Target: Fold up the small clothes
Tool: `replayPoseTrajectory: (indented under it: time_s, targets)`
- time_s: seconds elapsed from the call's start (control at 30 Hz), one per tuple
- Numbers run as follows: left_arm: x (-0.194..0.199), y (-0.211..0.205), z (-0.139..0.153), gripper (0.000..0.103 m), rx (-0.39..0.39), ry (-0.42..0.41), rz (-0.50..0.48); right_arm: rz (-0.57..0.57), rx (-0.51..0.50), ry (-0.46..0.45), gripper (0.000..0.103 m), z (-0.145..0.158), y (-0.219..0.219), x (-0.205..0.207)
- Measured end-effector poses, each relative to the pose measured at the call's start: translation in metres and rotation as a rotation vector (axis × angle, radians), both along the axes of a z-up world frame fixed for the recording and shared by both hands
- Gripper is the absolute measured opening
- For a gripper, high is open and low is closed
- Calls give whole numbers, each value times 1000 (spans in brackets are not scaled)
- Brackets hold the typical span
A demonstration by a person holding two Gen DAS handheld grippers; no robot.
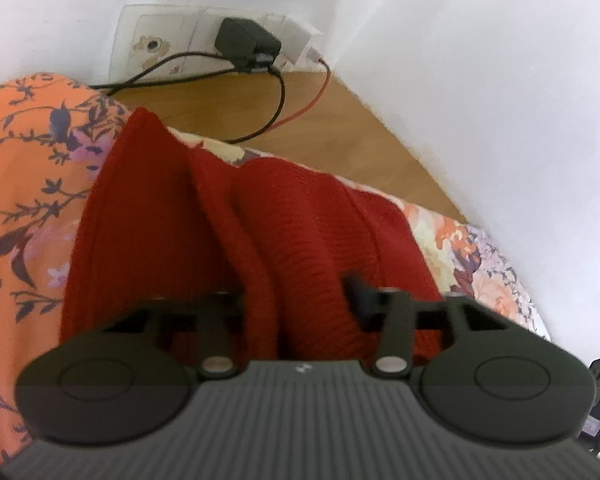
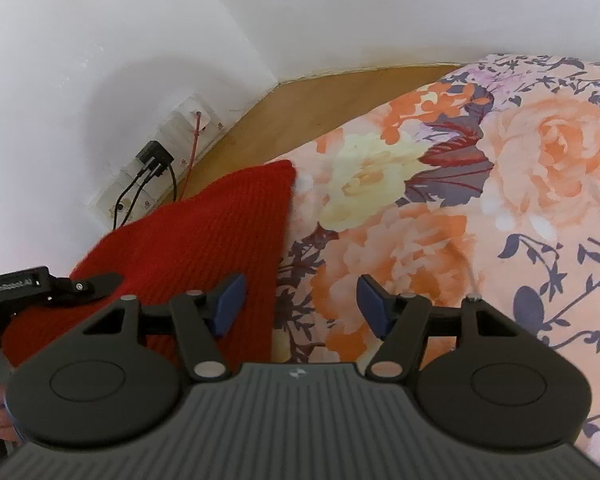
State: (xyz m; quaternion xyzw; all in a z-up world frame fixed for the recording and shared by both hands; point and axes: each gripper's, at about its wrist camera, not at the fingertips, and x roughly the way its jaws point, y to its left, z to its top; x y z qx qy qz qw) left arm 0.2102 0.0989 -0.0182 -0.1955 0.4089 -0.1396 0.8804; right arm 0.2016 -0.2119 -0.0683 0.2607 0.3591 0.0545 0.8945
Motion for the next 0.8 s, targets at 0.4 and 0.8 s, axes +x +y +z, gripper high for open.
replayPoseTrajectory:
  time_s: [0.4,0.8]
  targets:
    - [-22,35,52,24,-42,-165,-33,114,108,-85,68,23,28,-7]
    - [-36,107,3,30,-25,-45,87,329,-36,-103,69,41,102,-7]
